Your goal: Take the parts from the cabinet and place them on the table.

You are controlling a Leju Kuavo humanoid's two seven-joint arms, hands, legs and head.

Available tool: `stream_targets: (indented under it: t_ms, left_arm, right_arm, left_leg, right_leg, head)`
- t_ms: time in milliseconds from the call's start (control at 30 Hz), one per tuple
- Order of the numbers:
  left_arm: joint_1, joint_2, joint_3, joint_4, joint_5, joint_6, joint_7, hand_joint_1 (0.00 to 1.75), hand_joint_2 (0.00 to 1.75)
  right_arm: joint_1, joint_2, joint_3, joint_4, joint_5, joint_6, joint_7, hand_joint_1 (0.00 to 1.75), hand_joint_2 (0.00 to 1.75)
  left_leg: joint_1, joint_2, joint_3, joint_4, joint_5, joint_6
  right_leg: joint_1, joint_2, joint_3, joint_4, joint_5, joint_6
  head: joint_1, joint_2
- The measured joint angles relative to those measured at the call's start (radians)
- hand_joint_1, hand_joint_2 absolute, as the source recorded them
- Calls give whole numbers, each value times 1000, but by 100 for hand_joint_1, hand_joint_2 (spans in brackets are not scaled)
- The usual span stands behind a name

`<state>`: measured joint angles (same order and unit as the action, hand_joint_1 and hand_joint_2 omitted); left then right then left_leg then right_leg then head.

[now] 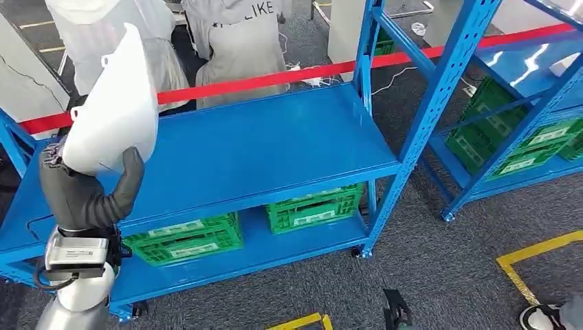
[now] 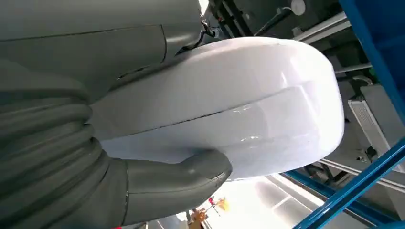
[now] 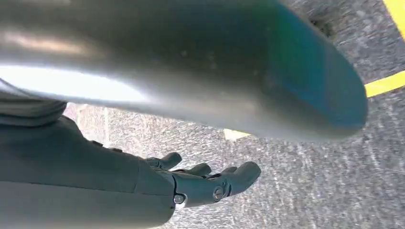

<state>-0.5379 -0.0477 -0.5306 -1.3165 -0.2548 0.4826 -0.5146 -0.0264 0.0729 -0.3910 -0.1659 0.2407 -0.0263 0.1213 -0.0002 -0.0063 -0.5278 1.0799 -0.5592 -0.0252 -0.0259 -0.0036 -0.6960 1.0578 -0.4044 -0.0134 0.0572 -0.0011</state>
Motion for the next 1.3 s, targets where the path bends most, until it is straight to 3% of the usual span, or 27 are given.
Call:
stream_targets:
  t_ms: [33,167,200,233,300,333,367,400,467,500,533,567,700,733,767,833,867,900,967,1000,1033,1067,1100,1200,1233,1267,1300]
  left_arm:
    - [-2,0,0,-5,-1,0,0,175,175]
    - [-2,-2,0,-10,-1,0,2,175,175]
    - [-2,-2,0,-10,-1,0,3,175,175]
    - [-2,-5,0,-11,-2,0,3,175,175]
    - [3,-11,0,-21,-17,1,13,175,175]
    - [9,-11,0,-24,-24,3,13,175,175]
    - [18,-11,-1,-29,-32,3,20,175,175]
    - [28,-10,-1,-35,-37,2,26,175,175]
    - [43,-7,0,-53,-45,-1,32,175,175]
    - [46,-5,0,-64,-50,-2,33,175,175]
    - [48,-4,2,-74,-51,-3,35,175,175]
    - [51,-2,8,-87,-52,-4,38,175,175]
    - [54,2,14,-101,-57,-11,40,175,175]
    - [55,4,19,-104,-58,-13,40,175,175]
    - [55,7,22,-107,-59,-16,40,175,175]
    - [60,13,30,-113,-57,-17,40,175,175]
    - [66,16,36,-118,-55,-23,40,175,175]
    - [72,19,43,-119,-52,-24,41,175,175]
    - [79,24,53,-123,-51,-27,42,175,175]
    - [80,25,58,-127,-51,-30,41,175,175]
    - [79,26,64,-131,-51,-33,38,175,175]
    - [78,26,68,-136,-51,-34,38,175,175]
    - [79,26,74,-140,-51,-34,33,175,175]
    - [80,29,83,-140,-50,-35,33,175,175]
    - [80,29,84,-138,-50,-36,32,175,175]
    - [79,29,84,-138,-50,-37,32,175,175]
    - [80,29,84,-138,-50,-36,32,175,175]
  right_arm:
    - [0,2,0,0,-1,0,0,0,0]
    - [3,3,-1,0,-2,0,0,0,0]
    - [5,4,-1,0,-3,0,0,0,0]
    - [6,4,-1,0,-5,1,0,0,0]
    - [8,5,-1,0,-7,2,1,0,0]
    - [8,4,-1,0,-4,2,1,0,0]
    - [8,4,-1,0,0,3,1,0,0]
    - [8,4,-1,0,3,5,1,0,0]
    - [8,4,-1,0,11,5,1,0,0]
    - [7,3,-1,0,15,5,2,0,0]
    - [3,3,-1,0,18,5,3,0,0]
    - [0,3,-1,-1,20,5,2,0,0]
    - [3,4,-1,0,21,4,4,0,0]
    - [-1,5,-1,0,22,4,3,0,0]
    - [-2,5,-1,0,22,4,3,0,0]
    - [-1,5,-1,0,24,5,4,0,0]
    - [-1,5,-1,0,26,5,6,0,0]
    - [-1,5,-1,0,28,6,8,0,0]
    - [-1,5,-1,0,29,6,10,0,0]
    - [-1,5,-1,0,28,6,11,0,0]
    - [-4,5,-1,0,27,6,15,0,0]
    - [-3,5,-1,-1,26,6,17,0,0]
    - [-3,5,-1,-1,26,7,17,0,0]
    - [-3,5,-1,-1,23,7,21,0,0]
    - [0,5,-1,0,23,7,20,0,0]
    - [1,5,-1,0,23,7,21,0,0]
    - [0,6,-1,0,23,7,20,0,0]
  left_leg:
    - [-5,1,34,-58,-16,6]
    - [-23,1,14,-63,30,32]
    - [-11,3,7,-80,55,40]
    - [-11,4,0,-84,70,46]
    - [-11,4,-33,-83,98,55]
    - [-13,5,-50,-81,110,55]
    - [-13,7,-66,-79,120,56]
    - [-13,9,-83,-76,131,55]
    - [-13,9,-118,-66,151,51]
    - [-12,8,-135,-59,159,47]
    - [-12,8,-148,-47,167,41]
    - [-16,7,-156,-41,173,35]
    - [-15,4,-158,-52,205,11]
    - [-11,2,-168,-35,167,3]
    - [-8,2,-182,8,106,-5]
    - [-1,3,-219,159,-14,-20]
    - [1,3,-228,226,-39,-23]
    - [4,3,-223,267,-32,-26]
    - [7,3,-155,218,31,-24]
    - [7,3,-94,145,52,-20]
    - [6,1,-4,35,39,-13]
    - [2,1,58,-48,-3,-7]
    - [-3,0,65,-66,-5,3]
    - [-12,0,41,-77,22,32]
    - [-6,8,30,-83,40,44]
    - [-7,6,13,-83,55,55]
    - [-7,6,-3,-82,69,56]
  right_leg:
    - [-2,-1,-2,-2,9,4]
    - [-7,-2,4,-32,50,39]
    - [-9,0,-3,-35,57,44]
    - [-9,2,-15,-15,11,45]
    - [-5,3,-49,112,-126,50]
    - [-3,3,-64,191,-172,52]
    - [0,3,-69,251,-189,53]
    - [1,3,-58,276,-177,53]
    - [1,3,24,203,-117,52]
    - [1,3,93,119,-102,50]
    - [1,3,161,24,-139,46]
    - [11,5,184,-12,-157,33]
    - [7,3,161,-19,-126,3]
    - [5,-2,148,-19,-114,-5]
    - [5,-2,134,-20,-103,-12]
    - [5,-4,103,-19,-77,-12]
    - [5,-4,91,-19,-64,-11]
    - [5,-5,72,-18,-50,-10]
    - [5,-6,39,-18,-24,-4]
    - [5,-6,26,-18,-12,-1]
    - [5,-6,19,-16,0,3]
    - [8,-5,15,-16,6,9]
    - [5,-6,17,-21,19,17]
    - [1,-5,15,-42,56,43]
    - [-6,-1,6,-28,33,43]
    - [-2,0,-11,11,-33,40]
    - [-2,0,-28,76,-104,40]
  head:
    - [1,0]
    - [-3,0]
    - [-6,0]
    - [-4,0]
    - [3,0]
    - [3,0]
    - [4,0]
    - [4,0]
    - [4,0]
    - [4,0]
    - [5,0]
    - [7,0]
    - [6,0]
    - [5,0]
    - [3,0]
    - [3,0]
    - [2,0]
    - [2,0]
    - [2,0]
    - [2,0]
    - [3,0]
    - [3,0]
    - [6,0]
    - [-1,0]
    - [0,0]
    - [1,0]
    - [2,0]
